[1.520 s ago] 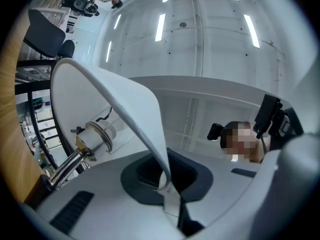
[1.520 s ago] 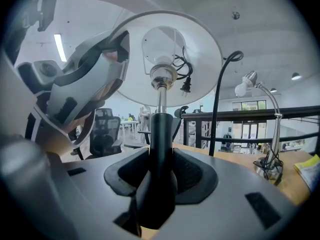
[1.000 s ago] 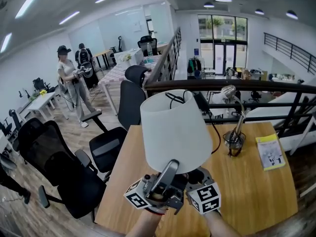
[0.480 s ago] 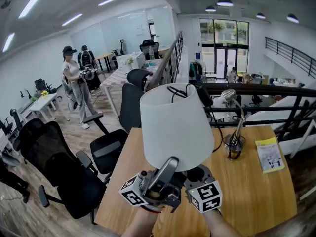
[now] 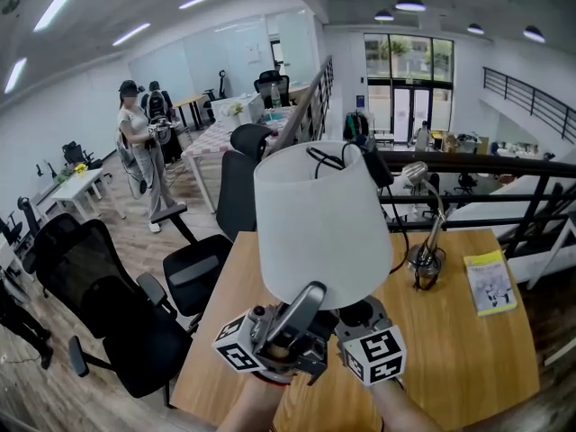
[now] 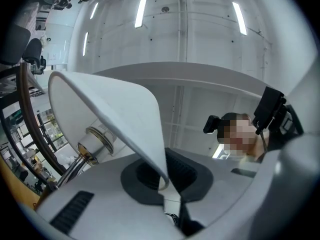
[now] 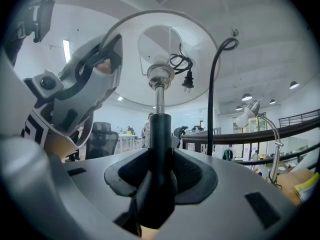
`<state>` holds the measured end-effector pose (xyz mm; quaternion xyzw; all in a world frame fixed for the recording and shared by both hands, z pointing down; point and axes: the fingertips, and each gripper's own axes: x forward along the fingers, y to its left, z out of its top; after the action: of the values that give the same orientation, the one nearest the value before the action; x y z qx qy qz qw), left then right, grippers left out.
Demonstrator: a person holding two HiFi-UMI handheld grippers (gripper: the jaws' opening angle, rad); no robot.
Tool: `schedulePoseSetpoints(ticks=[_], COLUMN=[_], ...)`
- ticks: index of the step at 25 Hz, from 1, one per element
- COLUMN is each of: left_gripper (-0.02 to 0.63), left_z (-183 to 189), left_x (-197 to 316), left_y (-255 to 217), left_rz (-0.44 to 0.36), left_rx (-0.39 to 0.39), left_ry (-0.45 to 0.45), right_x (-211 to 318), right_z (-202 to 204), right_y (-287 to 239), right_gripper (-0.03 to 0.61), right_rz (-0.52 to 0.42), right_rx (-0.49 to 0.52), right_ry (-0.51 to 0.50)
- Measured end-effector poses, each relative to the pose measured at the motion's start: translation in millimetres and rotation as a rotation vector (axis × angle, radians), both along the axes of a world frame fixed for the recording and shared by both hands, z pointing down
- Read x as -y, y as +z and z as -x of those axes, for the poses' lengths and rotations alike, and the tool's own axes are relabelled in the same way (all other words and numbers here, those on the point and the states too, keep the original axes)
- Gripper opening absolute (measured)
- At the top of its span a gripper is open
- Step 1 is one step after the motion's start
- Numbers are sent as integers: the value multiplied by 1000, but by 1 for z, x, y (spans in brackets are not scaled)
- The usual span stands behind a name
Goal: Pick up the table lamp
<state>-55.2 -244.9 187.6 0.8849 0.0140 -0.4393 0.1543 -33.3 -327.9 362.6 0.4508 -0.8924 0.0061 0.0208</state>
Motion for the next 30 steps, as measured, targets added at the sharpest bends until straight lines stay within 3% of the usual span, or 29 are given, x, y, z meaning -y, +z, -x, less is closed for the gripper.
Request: schedulePoseSetpoints(ticks=[30], left_gripper=[9], left_z=[-8], left_x=[-16], left_y=[-13], left_rz=[-70], left_rx=[11], left_ry=[-3], right_x=[0], right_z=[-6], right_y=[-22], right_gripper=[155], right_rz=[-71], right_rx=[36], right_ry=[16])
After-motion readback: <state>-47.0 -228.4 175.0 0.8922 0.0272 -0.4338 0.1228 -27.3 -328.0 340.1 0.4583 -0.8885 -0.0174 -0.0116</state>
